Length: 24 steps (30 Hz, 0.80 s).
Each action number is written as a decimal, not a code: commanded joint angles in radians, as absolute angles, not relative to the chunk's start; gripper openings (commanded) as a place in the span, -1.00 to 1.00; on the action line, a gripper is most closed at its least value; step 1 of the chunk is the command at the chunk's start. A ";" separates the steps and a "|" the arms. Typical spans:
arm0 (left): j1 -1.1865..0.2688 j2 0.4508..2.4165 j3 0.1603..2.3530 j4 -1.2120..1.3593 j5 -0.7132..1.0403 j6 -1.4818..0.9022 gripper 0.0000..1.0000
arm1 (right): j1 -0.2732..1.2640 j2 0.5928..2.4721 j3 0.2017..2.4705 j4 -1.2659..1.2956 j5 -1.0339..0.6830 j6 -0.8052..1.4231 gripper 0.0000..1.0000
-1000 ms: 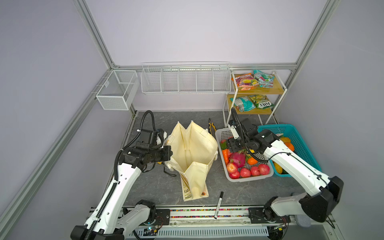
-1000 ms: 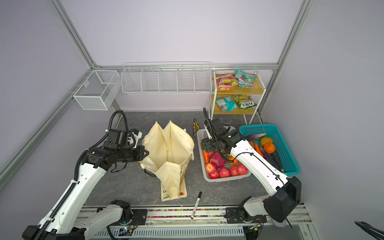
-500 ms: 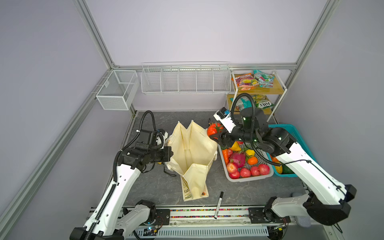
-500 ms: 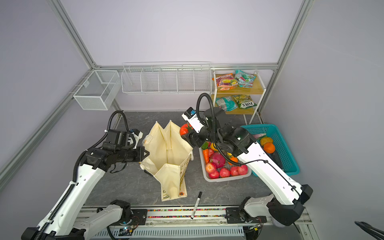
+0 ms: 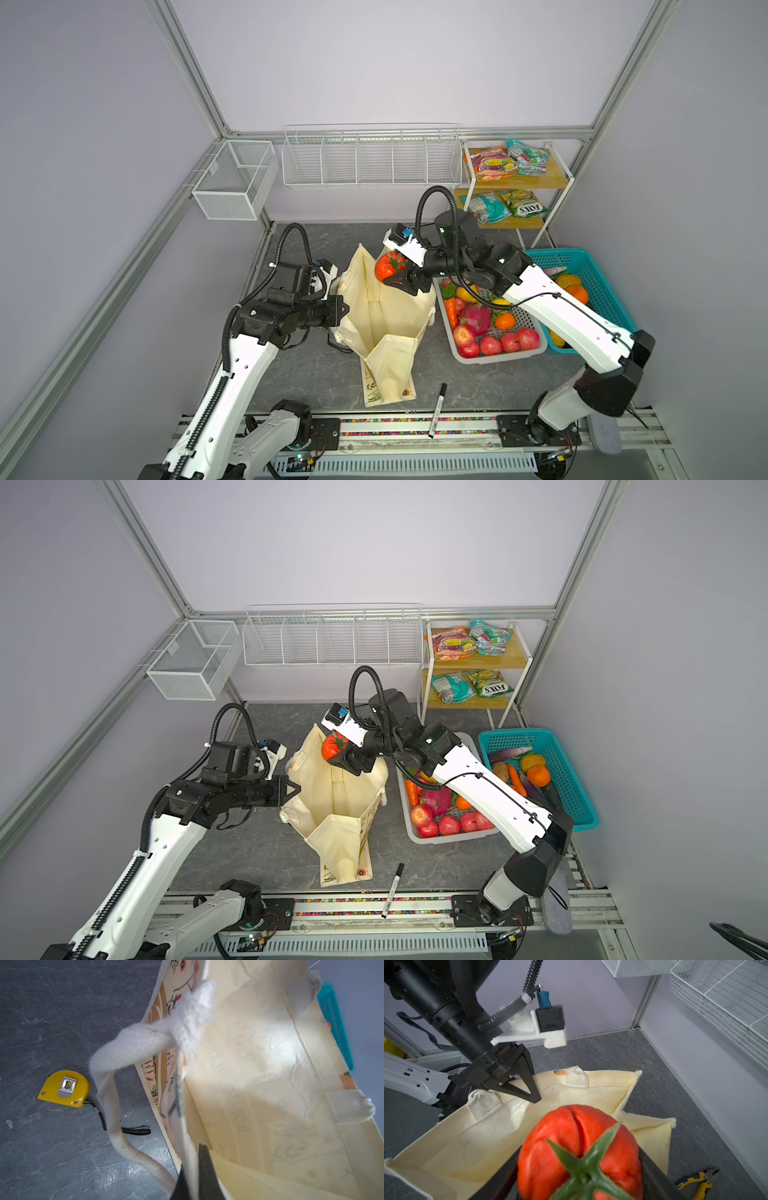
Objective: Place the food into the grocery bag and tie it
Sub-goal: 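Carry the tomato with the right gripper into the bag held by the left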
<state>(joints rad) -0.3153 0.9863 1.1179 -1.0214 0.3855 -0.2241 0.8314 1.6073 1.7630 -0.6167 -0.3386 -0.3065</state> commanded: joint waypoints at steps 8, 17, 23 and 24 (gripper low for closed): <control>-0.321 0.947 1.091 -0.941 0.432 -0.229 -1.00 | 0.836 1.760 1.869 -0.666 -0.380 -0.376 0.16; -0.321 0.963 1.097 -0.917 0.425 -0.231 -1.00 | 0.838 1.869 1.907 -0.773 -0.320 -0.394 0.14; -0.317 0.985 1.108 -0.890 0.424 -0.244 -1.00 | 0.855 1.931 1.915 -0.818 -0.297 -0.398 0.13; -0.318 0.989 1.115 -0.891 0.420 -0.244 -1.00 | 0.859 1.939 1.913 -0.818 -0.292 -0.399 0.13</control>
